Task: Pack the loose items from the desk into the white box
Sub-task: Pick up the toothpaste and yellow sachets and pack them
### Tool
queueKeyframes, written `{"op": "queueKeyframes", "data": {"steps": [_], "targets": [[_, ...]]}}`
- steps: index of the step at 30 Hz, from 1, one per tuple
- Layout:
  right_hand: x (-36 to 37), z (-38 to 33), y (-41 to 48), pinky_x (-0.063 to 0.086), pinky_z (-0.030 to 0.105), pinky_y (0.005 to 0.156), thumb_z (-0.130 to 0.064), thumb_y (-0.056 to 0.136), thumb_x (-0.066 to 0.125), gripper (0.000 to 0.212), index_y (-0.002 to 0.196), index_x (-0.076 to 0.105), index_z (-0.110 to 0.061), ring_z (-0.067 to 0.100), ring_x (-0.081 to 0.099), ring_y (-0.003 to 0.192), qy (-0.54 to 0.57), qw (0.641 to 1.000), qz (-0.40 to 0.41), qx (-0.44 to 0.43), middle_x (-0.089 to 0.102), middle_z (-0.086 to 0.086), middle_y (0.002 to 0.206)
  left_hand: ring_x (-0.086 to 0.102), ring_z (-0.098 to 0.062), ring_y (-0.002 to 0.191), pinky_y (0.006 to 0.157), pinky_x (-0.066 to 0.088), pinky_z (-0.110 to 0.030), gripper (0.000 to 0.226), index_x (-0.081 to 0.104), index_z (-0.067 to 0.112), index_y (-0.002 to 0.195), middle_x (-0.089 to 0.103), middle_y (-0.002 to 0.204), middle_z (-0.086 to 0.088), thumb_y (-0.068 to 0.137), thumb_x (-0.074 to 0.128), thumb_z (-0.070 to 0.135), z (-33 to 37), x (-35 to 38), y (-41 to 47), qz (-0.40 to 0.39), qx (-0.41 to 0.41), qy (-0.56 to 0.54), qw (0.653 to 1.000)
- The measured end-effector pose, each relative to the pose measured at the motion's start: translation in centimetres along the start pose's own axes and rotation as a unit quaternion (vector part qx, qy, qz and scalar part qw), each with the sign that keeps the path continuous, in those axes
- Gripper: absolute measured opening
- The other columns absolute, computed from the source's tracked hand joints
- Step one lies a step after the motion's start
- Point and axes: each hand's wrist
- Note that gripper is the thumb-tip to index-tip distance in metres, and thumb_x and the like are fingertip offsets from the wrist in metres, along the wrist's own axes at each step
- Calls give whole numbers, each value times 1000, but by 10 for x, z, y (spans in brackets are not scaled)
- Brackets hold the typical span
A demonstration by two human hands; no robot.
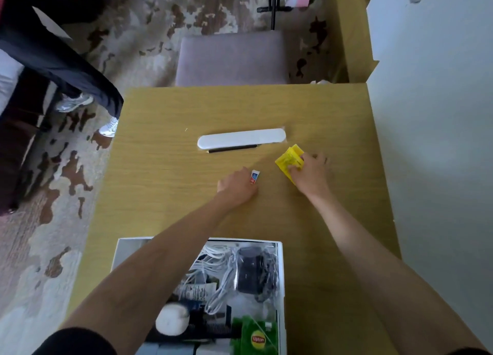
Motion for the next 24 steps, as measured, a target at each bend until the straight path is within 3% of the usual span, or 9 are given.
{"op": "queueKeyframes", "data": {"steps": [3, 5, 9, 12, 16, 18, 20, 22, 24], "targets": [[2, -3, 2, 38, 40, 95, -32, 81, 70, 42, 115, 57, -10, 38, 44, 117, 14, 999, -46, 10, 39, 15, 133, 57, -32, 93, 69, 38, -35, 30, 46, 16, 103, 61, 107, -12, 86, 48, 41, 0, -6, -5, -15, 1, -39, 999], [3, -10, 3, 42, 38, 91, -27, 80, 69, 39, 113, 58, -9, 38, 52, 111, 38, 997, -70, 15, 40, 16, 129, 55, -27, 85, 67, 41, -33, 29, 46, 14, 98, 62, 101, -12, 87, 51, 41, -1, -12, -11, -35, -2, -131, 991], [-5, -19, -1, 44, 43, 96, -24, 76, 66, 25, 100, 65, -16, 37, 51, 115, 47, 995, -81, 22, 57, 16, 118, 55, -22, 76, 74, 50, -41, 20, 43, 14, 94, 60, 85, -9, 90, 53, 30, -4, -31, -34, -32, -7, -362, 932], [-8, -19, -5, 44, 48, 99, -26, 74, 65, 18, 91, 67, -19, 40, 52, 116, 69, 993, -93, 33, 63, 17, 113, 50, -17, 68, 70, 48, -38, 11, 39, 14, 95, 53, 74, -4, 97, 45, 24, -11, -44, -59, -49, 7, -434, 900], [-7, -22, -1, 35, 42, 106, -30, 77, 66, 35, 110, 65, -17, 38, 39, 127, -4, 995, -98, 16, 54, 21, 125, 48, -16, 61, 60, 43, -30, 19, 42, 6, 110, 49, 68, -2, 101, 33, 20, -27, -51, -88, -51, -4, -477, 877], [-8, -29, 2, 40, 38, 101, -25, 77, 71, 39, 113, 63, -10, 35, 43, 122, 7, 994, -107, -4, 53, 18, 123, 48, -15, 59, 58, 43, -29, 13, 46, 11, 100, 49, 66, -1, 99, 34, 16, -40, -54, -100, -40, -7, -513, 857], [-9, -39, -1, 46, 30, 76, -15, 74, 75, 20, 89, 63, -7, 30, 53, 101, 50, 992, -119, -11, 55, 14, 104, 50, -14, 58, 56, 44, -28, 13, 46, 16, 89, 50, 65, 0, 97, 36, 13, -53, -55, -110, -21, -10, -542, 840], [-6, -47, -7, 36, 27, 52, -11, 71, 77, 26, 66, 51, -15, 23, 51, 79, 65, 987, -143, -21, 54, 10, 85, 47, -14, 56, 55, 43, -28, 15, 43, 16, 83, 47, 64, 0, 96, 37, 12, -63, -57, -116, 0, -16, -562, 827], [-2, -51, -13, 34, 27, 54, -15, 70, 79, 28, 71, 51, -16, 21, 50, 79, 76, 982, -172, -19, 55, 8, 88, 44, -12, 54, 54, 43, -28, 17, 40, 17, 80, 44, 65, 1, 96, 36, 14, -69, -60, -122, 13, -20, -562, 827]]}}
Point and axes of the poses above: each hand's wrist, its own y-axis towards the middle knuckle, its own x-axis out of the palm, z = x × y
